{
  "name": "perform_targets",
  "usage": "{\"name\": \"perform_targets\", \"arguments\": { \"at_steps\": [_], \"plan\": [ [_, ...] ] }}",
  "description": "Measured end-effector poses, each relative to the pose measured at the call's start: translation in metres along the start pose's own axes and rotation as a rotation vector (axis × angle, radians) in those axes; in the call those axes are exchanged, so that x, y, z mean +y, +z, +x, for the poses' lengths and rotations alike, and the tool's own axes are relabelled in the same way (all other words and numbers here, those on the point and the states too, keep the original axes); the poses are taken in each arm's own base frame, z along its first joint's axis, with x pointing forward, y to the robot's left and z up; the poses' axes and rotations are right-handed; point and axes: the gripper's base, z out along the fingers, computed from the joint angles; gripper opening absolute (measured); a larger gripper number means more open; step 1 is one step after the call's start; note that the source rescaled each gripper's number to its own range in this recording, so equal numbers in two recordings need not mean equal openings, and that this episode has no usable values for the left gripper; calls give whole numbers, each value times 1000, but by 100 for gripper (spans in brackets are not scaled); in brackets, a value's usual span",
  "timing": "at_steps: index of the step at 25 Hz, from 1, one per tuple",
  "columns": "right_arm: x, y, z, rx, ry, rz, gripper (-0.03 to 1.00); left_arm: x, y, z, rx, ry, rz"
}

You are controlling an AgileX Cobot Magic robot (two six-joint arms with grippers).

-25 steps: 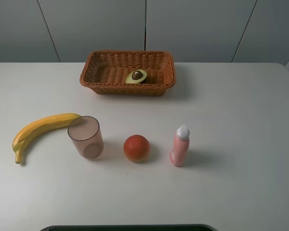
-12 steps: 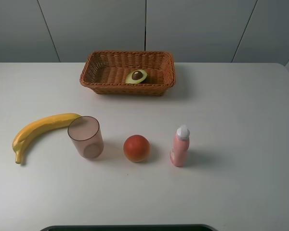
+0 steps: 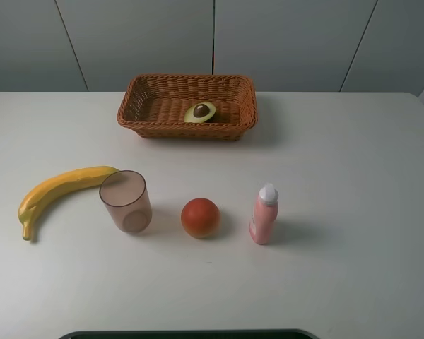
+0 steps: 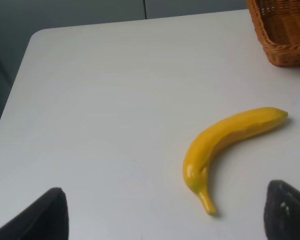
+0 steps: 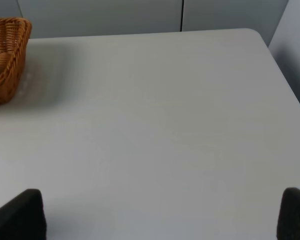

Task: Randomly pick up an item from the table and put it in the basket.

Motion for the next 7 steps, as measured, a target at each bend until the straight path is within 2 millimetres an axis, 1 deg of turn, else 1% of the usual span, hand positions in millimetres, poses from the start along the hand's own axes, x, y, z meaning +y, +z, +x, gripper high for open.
{"name": "perform_targets", "arguments": {
  "at_steps": [7],
  "plan": [
    [0, 0, 0, 0, 0, 0, 100, 0, 0, 0, 0, 0, 0]
  ]
}}
